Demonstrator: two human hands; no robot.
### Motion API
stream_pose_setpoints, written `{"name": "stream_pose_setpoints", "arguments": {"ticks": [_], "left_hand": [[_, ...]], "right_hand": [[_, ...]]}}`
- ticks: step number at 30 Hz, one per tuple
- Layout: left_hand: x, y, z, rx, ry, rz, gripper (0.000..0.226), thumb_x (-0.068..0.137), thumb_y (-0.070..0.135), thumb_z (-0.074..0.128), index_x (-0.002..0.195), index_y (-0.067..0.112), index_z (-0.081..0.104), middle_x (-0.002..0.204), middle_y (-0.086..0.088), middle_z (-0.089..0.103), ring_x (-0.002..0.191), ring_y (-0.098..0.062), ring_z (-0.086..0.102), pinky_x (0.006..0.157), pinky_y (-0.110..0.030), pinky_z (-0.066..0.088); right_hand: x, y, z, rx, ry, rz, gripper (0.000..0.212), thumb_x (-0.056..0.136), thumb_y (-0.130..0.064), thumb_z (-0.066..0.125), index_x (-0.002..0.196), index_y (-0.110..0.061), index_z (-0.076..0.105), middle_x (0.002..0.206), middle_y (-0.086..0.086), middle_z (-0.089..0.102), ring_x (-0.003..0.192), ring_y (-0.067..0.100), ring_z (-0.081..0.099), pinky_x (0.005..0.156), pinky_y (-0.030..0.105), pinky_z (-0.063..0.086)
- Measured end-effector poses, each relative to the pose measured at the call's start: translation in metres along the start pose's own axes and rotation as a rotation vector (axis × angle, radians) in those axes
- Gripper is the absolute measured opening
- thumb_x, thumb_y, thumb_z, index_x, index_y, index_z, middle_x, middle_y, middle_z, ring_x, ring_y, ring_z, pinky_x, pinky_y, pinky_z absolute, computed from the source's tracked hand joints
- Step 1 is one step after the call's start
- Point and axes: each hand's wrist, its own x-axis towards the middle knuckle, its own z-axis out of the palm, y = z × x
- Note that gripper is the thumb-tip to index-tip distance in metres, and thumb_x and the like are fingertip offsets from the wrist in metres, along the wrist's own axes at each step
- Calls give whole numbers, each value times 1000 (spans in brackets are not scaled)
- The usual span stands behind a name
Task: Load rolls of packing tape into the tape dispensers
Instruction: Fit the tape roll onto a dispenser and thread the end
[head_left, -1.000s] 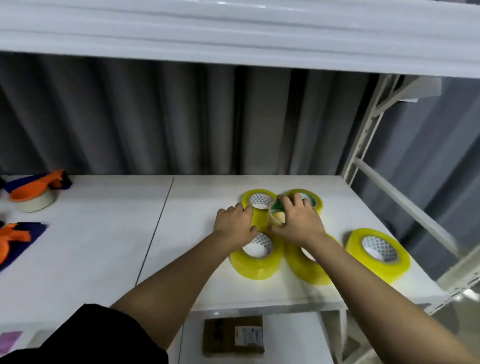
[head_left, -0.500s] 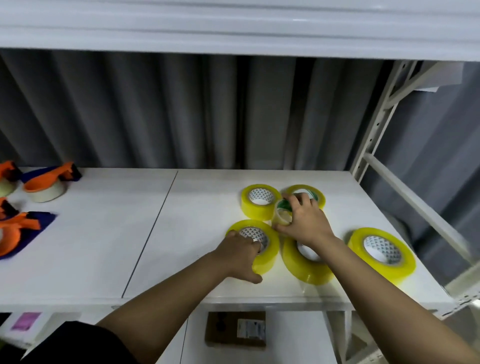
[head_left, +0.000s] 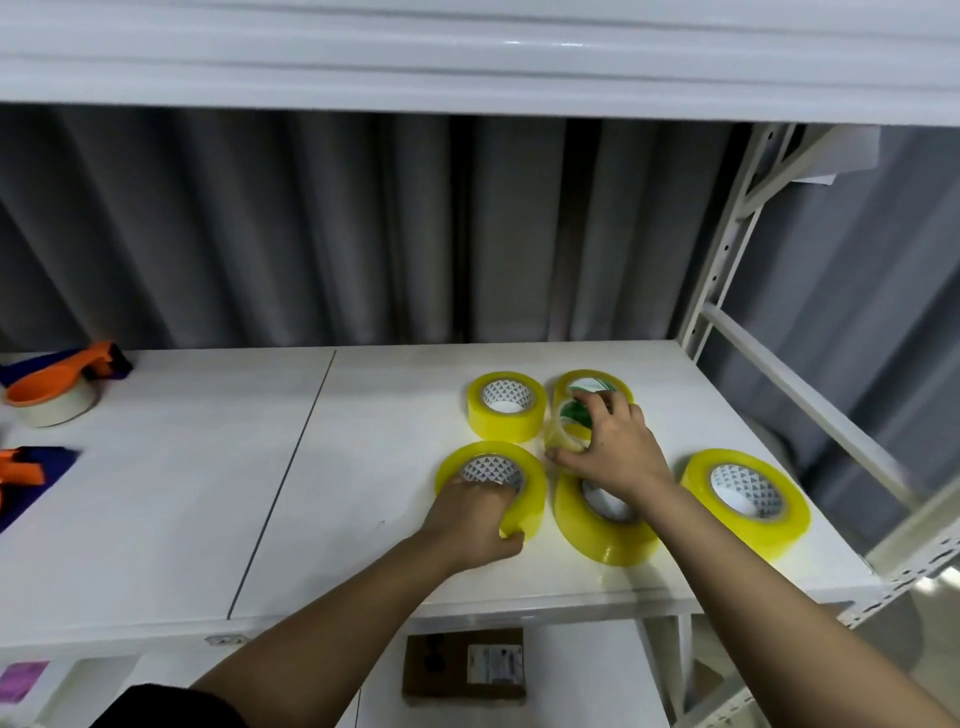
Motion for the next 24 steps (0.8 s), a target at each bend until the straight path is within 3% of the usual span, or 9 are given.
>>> {"name": "stream_pose_setpoints", "arguments": {"ticks": [4, 9, 11, 14, 16, 21, 24], "left_hand": [[-5, -6, -11, -314, 174, -117, 49, 83, 41, 63, 126, 18, 58, 119, -3, 65, 108, -22, 59, 85, -24, 42], [-7, -21, -27, -936, 259, -337, 36, 64, 50, 62, 87, 22, 62, 82, -1, 62, 77, -18, 58, 70, -31, 46], [-9, -25, -37, -1148, 313, -383, 28, 70, 41, 62, 85, 18, 61, 80, -4, 59, 75, -17, 54, 68, -30, 43], [-11, -30, -53, -1270, 389, -419, 15, 88, 27, 56, 95, 14, 61, 92, -9, 68, 86, -23, 60, 72, -30, 45], [-12, -31, -61, -1321, 442, -448, 13, 94, 20, 49, 97, 17, 61, 94, -2, 71, 85, -18, 63, 71, -30, 47], [-12, -32, -74, -1353, 522, -487, 15, 97, 19, 43, 90, 24, 55, 88, 9, 67, 80, -11, 58, 66, -26, 45], [-13, -35, -71, -1349, 513, -511, 13, 97, 20, 43, 95, 20, 56, 89, 7, 69, 83, -15, 59, 69, -28, 45]], "right_hand": [[-1, 7, -6, 47, 55, 34, 84, 74, -55, 69, 144, -24, 34, 140, 7, 36, 126, 30, 36, 102, 41, 39], [-1, 3, -10, 106, 95, 43, 83, 75, -53, 70, 144, -22, 36, 139, 7, 37, 126, 30, 36, 103, 40, 38], [-3, -6, -7, 99, 71, -1, 84, 74, -53, 71, 143, -22, 36, 139, 7, 37, 128, 30, 36, 104, 39, 37], [-8, -24, 4, 58, 10, -95, 83, 74, -54, 70, 143, -23, 35, 139, 5, 37, 129, 30, 35, 104, 38, 36], [-12, -36, 13, 11, -40, -144, 85, 75, -56, 68, 145, -25, 33, 141, 3, 35, 130, 28, 34, 104, 37, 36], [-13, -54, 34, -160, -128, -235, 88, 75, -63, 64, 146, -26, 28, 141, 3, 34, 126, 27, 37, 100, 38, 35], [-13, -55, 45, -211, -168, -248, 87, 75, -64, 62, 146, -26, 27, 141, 3, 34, 126, 27, 38, 101, 40, 33]]}}
